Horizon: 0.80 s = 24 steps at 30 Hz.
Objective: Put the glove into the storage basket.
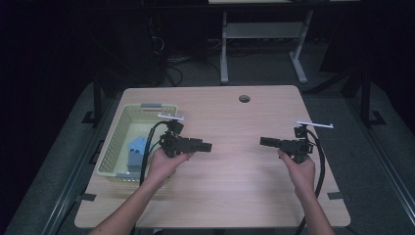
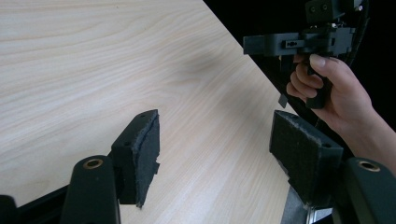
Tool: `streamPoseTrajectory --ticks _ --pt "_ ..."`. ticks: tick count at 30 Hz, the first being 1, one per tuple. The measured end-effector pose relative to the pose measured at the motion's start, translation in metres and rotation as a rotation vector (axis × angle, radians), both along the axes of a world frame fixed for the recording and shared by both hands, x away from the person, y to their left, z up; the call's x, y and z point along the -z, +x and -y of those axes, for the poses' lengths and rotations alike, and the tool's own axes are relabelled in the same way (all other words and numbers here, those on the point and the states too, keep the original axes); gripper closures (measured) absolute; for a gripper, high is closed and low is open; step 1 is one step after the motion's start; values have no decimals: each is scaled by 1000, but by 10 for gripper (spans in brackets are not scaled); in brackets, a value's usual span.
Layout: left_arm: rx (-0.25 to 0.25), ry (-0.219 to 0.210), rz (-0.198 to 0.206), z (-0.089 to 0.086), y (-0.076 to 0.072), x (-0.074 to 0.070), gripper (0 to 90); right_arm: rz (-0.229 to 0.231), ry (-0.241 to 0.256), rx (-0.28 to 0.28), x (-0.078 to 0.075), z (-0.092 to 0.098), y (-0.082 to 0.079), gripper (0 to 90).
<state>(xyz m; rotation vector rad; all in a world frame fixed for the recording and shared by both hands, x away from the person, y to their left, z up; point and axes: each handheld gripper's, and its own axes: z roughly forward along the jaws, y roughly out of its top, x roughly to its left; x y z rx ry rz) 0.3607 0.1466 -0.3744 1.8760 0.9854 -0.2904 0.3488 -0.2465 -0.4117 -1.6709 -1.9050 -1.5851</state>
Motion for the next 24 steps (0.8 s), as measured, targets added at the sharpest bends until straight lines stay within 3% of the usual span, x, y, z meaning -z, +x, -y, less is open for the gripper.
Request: streamPoseTrajectory --ticks 13,24 --pt "40 -24 -43 18 -10 21 308 -33 29 42 18 31 -14 444" --pt "90 4 -23 37 -22 28 298 -50 38 72 28 53 -25 433"
